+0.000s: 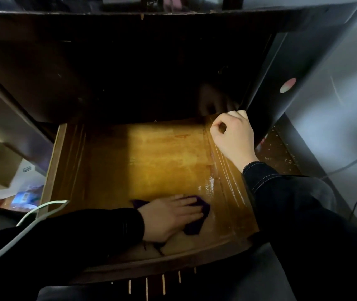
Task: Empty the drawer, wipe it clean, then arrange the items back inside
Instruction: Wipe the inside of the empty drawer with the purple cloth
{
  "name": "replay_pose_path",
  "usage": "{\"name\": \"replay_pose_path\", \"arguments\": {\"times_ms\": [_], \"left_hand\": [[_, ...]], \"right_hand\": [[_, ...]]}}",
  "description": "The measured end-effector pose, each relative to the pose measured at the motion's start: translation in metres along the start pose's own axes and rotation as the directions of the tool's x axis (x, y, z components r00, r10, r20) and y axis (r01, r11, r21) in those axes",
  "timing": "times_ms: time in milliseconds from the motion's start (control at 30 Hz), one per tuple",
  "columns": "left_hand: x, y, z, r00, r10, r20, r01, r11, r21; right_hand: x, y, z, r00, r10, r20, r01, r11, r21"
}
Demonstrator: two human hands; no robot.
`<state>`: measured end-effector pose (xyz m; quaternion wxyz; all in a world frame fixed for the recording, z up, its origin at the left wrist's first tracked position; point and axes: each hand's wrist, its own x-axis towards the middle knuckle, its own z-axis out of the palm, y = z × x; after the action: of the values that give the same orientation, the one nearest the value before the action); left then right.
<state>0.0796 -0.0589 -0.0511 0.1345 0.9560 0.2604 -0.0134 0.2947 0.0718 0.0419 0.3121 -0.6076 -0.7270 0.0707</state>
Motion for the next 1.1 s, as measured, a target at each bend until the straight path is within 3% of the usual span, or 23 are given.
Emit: {"name": "replay_pose_path", "arguments": {"times_ms": [100, 167, 267, 400, 500, 700, 767, 833, 900, 967, 1033, 1100], "left_hand": [[0.012, -0.019, -0.012, 0.978, -0.201, -0.045, 0.201, 0.979, -0.010], [0.017, -0.022, -0.014, 0.967, -0.251, -0.039, 0.252, 0.967, 0.019], [0.013, -0.014, -0.011, 0.971, -0.237, -0.012, 0.237, 0.970, 0.057], [0.004, 0.005, 0.003, 0.991, -0.114, 0.075, 0.111, 0.993, 0.042], [0.011, -0.001, 0.004, 0.996, -0.092, -0.005, 0.092, 0.996, 0.016], [0.035, -0.054, -0.021, 0.924, -0.360, -0.124, 0.357, 0.933, -0.050], [0.033, -0.053, -0.022, 0.910, -0.393, -0.130, 0.389, 0.920, -0.052], [0.025, -0.032, -0.015, 0.954, -0.276, -0.120, 0.277, 0.961, -0.010], [0.015, -0.004, -0.001, 0.998, -0.042, -0.049, 0.044, 0.999, 0.033], [0.009, 0.017, 0.010, 0.990, 0.138, 0.026, -0.139, 0.990, 0.018], [0.013, 0.012, 0.008, 0.988, 0.151, 0.036, -0.151, 0.988, -0.012], [0.026, -0.008, -0.002, 0.999, -0.004, -0.050, 0.003, 1.000, -0.026]], "right_hand": [[0.000, 0.002, 0.001, 1.000, -0.011, -0.005, 0.011, 1.000, -0.003], [0.000, 0.002, 0.000, 1.000, -0.022, 0.013, 0.022, 1.000, -0.006], [-0.011, 0.008, -0.006, 0.988, -0.070, 0.141, 0.071, 0.997, -0.002], [-0.048, 0.023, -0.013, 0.925, -0.131, 0.358, 0.160, 0.986, -0.053], [-0.061, 0.026, -0.014, 0.935, -0.126, 0.330, 0.175, 0.977, -0.123], [-0.059, 0.024, -0.012, 0.947, -0.087, 0.308, 0.116, 0.990, -0.078], [-0.060, 0.023, -0.012, 0.951, -0.083, 0.297, 0.108, 0.992, -0.069], [-0.059, 0.023, -0.014, 0.952, -0.084, 0.296, 0.106, 0.993, -0.058], [-0.059, 0.021, -0.014, 0.953, -0.091, 0.290, 0.110, 0.993, -0.052], [-0.060, 0.022, -0.014, 0.955, -0.094, 0.281, 0.112, 0.993, -0.046], [-0.060, 0.022, -0.014, 0.958, -0.092, 0.273, 0.107, 0.993, -0.040], [-0.060, 0.023, -0.013, 0.961, -0.083, 0.265, 0.095, 0.995, -0.032]]}}
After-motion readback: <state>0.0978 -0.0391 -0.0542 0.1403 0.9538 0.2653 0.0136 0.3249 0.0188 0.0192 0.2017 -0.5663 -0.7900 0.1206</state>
